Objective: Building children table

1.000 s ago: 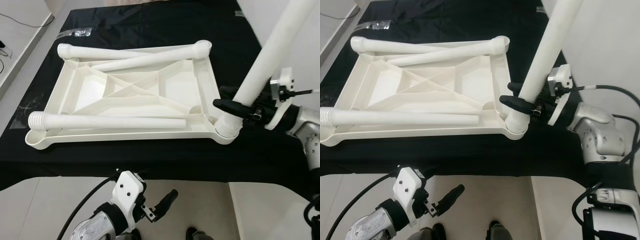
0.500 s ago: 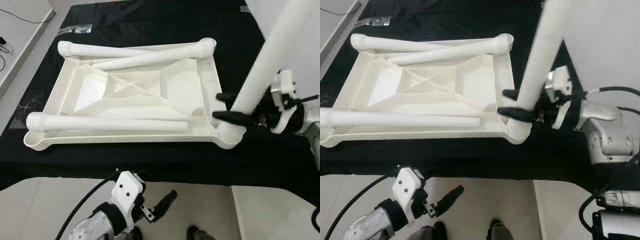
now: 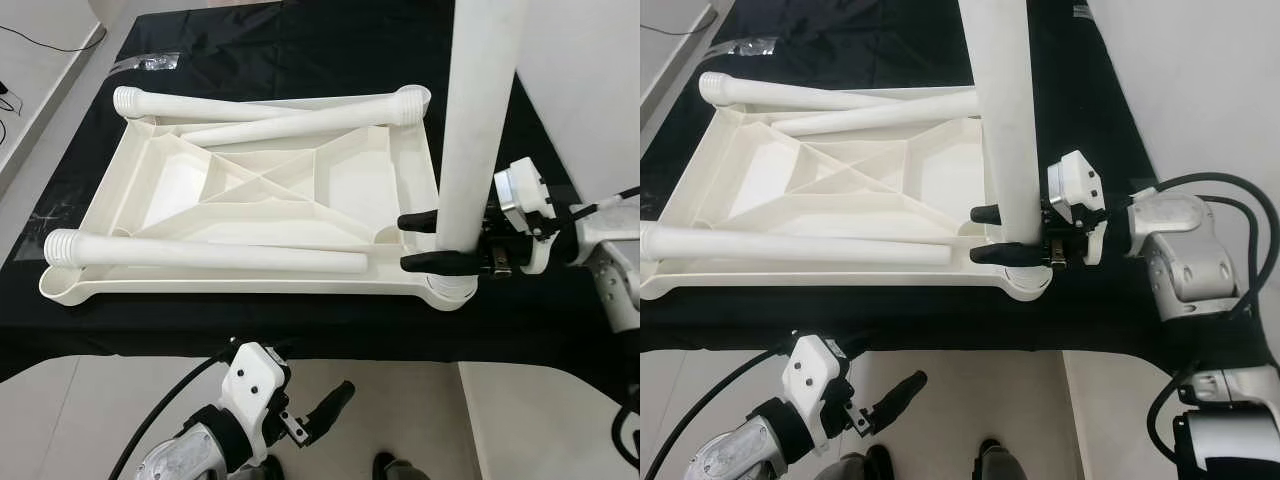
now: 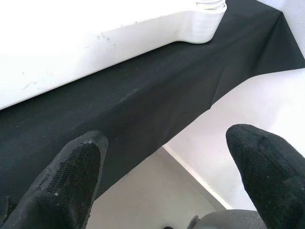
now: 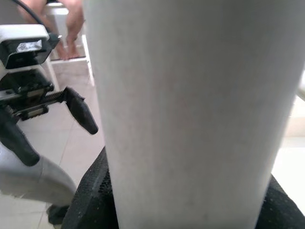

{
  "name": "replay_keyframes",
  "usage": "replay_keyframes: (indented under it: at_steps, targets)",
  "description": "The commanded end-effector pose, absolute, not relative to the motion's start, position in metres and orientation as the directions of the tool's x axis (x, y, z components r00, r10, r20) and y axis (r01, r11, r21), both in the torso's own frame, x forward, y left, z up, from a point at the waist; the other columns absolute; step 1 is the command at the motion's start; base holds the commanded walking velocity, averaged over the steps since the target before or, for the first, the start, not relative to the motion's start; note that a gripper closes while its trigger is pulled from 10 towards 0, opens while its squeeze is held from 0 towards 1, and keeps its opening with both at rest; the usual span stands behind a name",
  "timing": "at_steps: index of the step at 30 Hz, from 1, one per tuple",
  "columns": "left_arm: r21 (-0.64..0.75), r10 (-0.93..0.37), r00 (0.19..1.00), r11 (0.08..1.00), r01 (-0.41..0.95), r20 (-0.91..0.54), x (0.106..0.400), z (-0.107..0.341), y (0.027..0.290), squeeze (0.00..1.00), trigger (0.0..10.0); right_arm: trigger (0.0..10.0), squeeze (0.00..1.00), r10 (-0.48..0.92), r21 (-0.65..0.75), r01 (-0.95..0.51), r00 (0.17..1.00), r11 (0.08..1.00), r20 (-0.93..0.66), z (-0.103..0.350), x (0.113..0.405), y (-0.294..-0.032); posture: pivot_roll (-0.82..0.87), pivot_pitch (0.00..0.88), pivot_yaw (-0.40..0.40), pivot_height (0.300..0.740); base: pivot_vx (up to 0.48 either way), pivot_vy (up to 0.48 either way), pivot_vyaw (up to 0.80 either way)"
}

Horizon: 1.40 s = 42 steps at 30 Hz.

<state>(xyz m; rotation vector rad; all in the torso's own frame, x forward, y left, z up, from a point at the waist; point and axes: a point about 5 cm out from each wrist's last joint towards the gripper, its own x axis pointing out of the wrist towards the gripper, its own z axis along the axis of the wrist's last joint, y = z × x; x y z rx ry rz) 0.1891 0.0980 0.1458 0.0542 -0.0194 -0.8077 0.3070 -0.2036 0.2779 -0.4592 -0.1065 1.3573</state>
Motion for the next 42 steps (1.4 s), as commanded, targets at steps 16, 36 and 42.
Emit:
replay_keyframes:
  at_steps: [16,36,42]
  targets:
    - [0.044,-0.732,0.680,0.679,0.733,-0.043,0.186,0.140,0.100,0.00,10.0,10.0,0.00,0.900,-0.178,-0.888,0.436,0.424,-0.029,0.224,0.299,-0.192,-0.01,0.334,0.061,0.740,0.000,0.000,0.00]
    - [0.051,-0.730,0.682,0.680,0.731,-0.048,0.188,0.138,0.103,0.00,10.0,10.0,0.00,0.187,-0.190,-0.194,0.981,0.962,-0.052,0.185,0.296,-0.162,-0.01,0.332,0.050,0.740,0.000,0.000,0.00]
    - [0.063,-0.727,0.685,0.682,0.729,-0.051,0.189,0.137,0.103,0.00,10.0,10.0,0.00,0.119,-0.049,-0.119,0.993,0.992,-0.006,0.181,0.304,-0.127,0.01,0.317,0.060,0.740,0.000,0.000,0.00]
